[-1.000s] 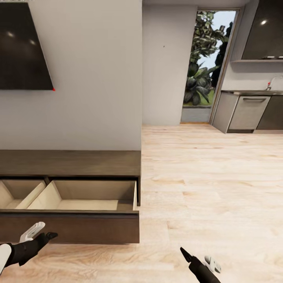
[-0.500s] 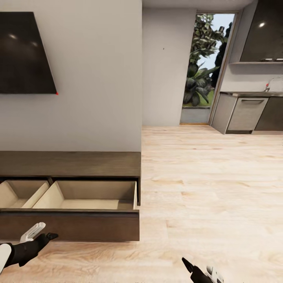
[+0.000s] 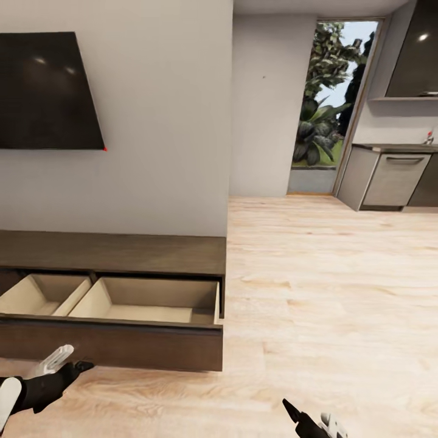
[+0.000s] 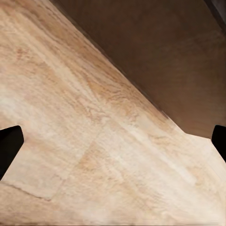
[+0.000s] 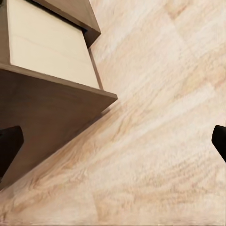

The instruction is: Place each of the two pumpkins and all three candles from the living room inside a cabinet in the living room (use any cabinet), then make sure every cabinet is closed, and position the cauldron so it is next to a table in the living room.

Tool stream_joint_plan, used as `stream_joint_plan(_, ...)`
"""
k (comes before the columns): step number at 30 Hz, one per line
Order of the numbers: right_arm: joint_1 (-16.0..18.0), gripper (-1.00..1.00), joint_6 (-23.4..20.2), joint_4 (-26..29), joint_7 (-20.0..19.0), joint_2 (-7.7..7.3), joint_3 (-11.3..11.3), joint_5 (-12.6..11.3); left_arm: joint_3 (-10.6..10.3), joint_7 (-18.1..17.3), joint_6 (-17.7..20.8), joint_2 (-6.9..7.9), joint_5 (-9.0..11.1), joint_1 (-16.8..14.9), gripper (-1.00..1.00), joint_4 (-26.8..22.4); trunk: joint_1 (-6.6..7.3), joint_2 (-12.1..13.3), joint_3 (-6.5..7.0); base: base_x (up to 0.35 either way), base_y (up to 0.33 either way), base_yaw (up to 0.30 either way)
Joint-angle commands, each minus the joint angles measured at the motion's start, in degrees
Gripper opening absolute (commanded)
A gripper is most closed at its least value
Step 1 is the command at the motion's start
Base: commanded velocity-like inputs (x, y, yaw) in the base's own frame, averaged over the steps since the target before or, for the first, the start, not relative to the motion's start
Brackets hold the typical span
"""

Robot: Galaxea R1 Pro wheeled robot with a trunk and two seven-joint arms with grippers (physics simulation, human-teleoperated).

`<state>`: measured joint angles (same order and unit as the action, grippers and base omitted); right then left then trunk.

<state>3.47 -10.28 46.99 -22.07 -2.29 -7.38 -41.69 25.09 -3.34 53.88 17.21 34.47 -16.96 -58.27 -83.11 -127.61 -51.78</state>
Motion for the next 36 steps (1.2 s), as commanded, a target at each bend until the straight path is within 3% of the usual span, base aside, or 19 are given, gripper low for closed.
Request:
stream_joint_plan(1,0.0,1.0,0.13,-0.06,0.0,0.0,0.0,0.02,-0.01,0.0,0.0,-0.09,-0.06,0.0,1.0,0.0,0.23,0.41,0.15,-0.297,0.0,0.261)
stream_joint_plan(11,0.03,1.0,0.35,-0.15,0.09,0.0,0.0,0.03,-0.04,0.0,0.0,-0.45,-0.11,0.0,1.0,-0.05,2.42,4.42,1.57,-0.321,0.0,0.269)
stream_joint_plan(18,-0.03,1.0,0.35,-0.5,1.98,0.05,0.17,0.03,0.01,0.0,0.0,-0.43,-0.11,0.0,1.0,-0.09,2.42,4.42,1.27,-0.232,0.0,0.271)
stream_joint_plan(36,-0.04,1.0,0.35,-0.56,3.0,0.18,0.6,0.11,0.66,-0.17,-0.14,-0.19,0.19,0.0,1.0,-0.16,2.42,4.42,0.51,-0.009,0.0,0.271)
